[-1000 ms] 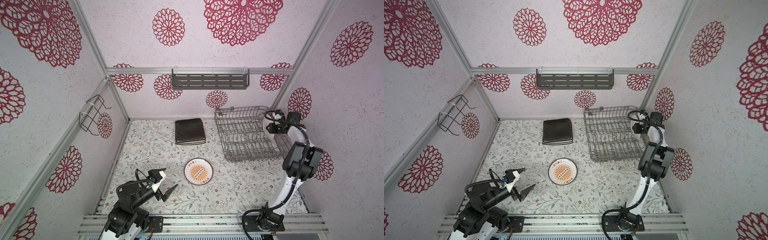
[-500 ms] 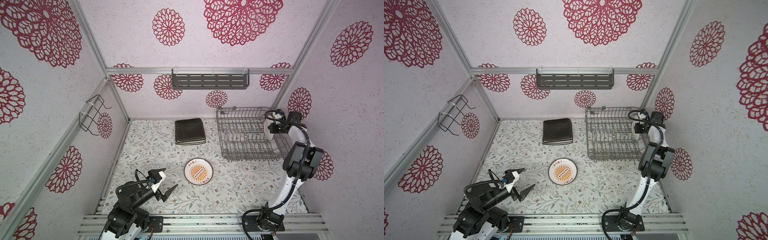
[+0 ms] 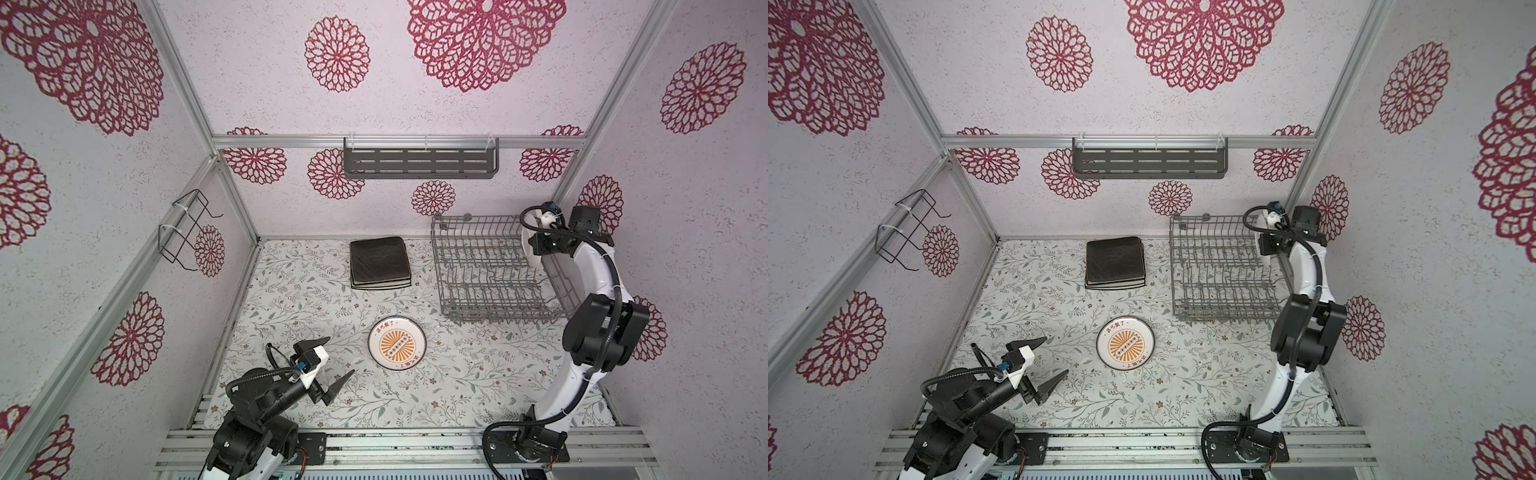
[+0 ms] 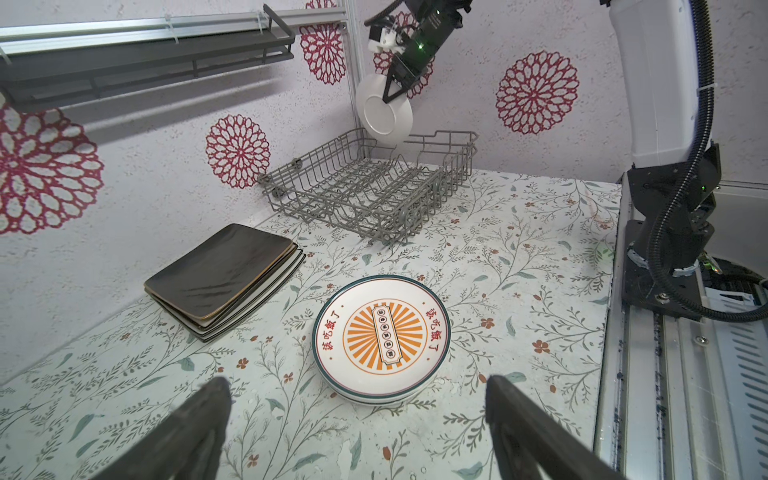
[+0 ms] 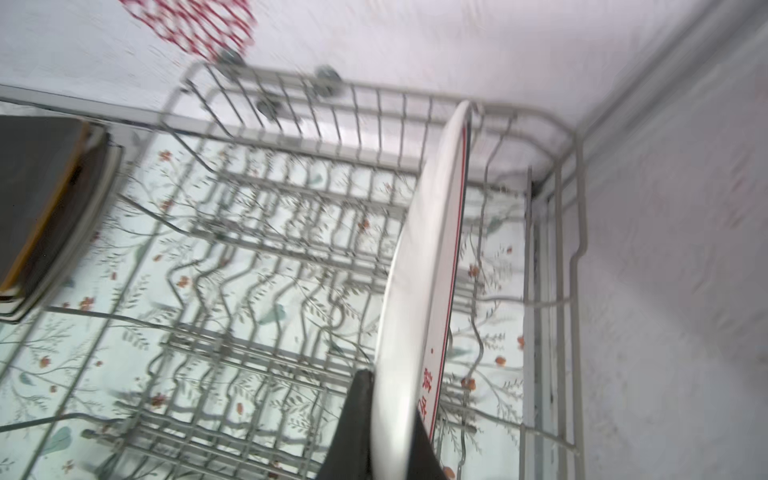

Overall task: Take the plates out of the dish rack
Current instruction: 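Grasp the last white plate in the rack with the right gripper, then lift the white plate out of the rack and carry it over the stack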

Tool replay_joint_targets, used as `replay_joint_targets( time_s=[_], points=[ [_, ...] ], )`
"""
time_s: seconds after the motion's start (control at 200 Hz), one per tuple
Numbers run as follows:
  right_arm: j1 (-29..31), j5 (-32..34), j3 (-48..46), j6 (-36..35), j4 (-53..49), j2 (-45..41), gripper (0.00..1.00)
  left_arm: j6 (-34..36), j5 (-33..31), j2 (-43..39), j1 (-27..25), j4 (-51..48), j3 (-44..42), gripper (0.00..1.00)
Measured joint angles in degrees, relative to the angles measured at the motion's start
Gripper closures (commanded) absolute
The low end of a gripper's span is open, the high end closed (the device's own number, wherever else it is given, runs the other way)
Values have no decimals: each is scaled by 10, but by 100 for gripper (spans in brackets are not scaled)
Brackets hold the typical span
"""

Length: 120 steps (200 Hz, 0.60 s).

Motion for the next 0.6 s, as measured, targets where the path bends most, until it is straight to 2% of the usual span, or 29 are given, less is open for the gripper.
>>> replay_joint_targets(
  time_s=[0.15, 0.255, 0.46, 0.6],
  points=[
    [105, 43, -3, -44, 4, -102, 95, 0, 3, -11, 0, 0, 0, 3],
    [220, 93, -51, -92, 29, -178, 95, 0, 3, -14, 0, 0, 0, 3],
    [473, 227, -277, -186, 99, -310, 95, 0, -2, -19, 0, 1, 0, 3],
    [621, 368, -449, -252, 153, -359, 96, 0, -3, -19, 0, 1, 0, 3]
  ],
)
